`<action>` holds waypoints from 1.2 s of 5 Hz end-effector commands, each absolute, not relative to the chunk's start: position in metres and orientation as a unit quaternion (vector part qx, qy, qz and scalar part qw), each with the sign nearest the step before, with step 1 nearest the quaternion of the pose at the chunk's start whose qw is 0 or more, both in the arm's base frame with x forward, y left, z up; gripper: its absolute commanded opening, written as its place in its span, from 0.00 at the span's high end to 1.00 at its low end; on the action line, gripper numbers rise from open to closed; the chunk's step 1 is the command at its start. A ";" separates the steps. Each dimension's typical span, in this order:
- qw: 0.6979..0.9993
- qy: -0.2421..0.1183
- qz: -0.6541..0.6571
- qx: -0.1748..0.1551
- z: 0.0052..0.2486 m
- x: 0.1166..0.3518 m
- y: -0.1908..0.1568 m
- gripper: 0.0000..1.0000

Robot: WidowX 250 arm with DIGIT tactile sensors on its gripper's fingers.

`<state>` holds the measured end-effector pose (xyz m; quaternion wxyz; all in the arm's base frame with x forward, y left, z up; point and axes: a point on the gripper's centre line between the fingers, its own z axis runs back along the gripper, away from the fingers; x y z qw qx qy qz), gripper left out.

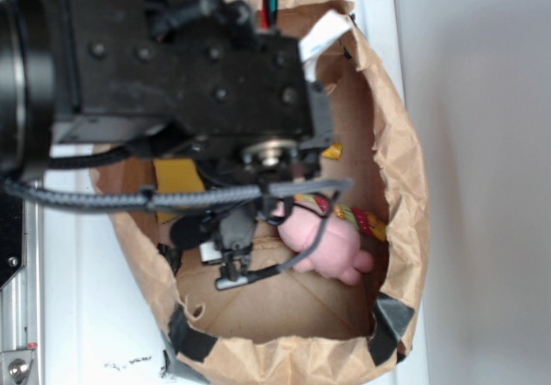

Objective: Grab the green sponge.

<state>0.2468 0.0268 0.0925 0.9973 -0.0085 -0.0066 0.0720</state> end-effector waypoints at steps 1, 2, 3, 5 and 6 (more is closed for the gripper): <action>0.997 -0.041 0.067 -0.005 0.108 0.251 0.029 0.00; 0.997 -0.041 0.067 -0.005 0.108 0.251 0.029 0.00; 0.997 -0.031 -0.056 -0.031 0.098 0.247 0.032 0.00; 0.986 -0.019 -0.157 -0.054 0.091 0.244 0.051 0.00; 0.973 -0.009 -0.229 -0.034 0.081 0.254 0.052 0.00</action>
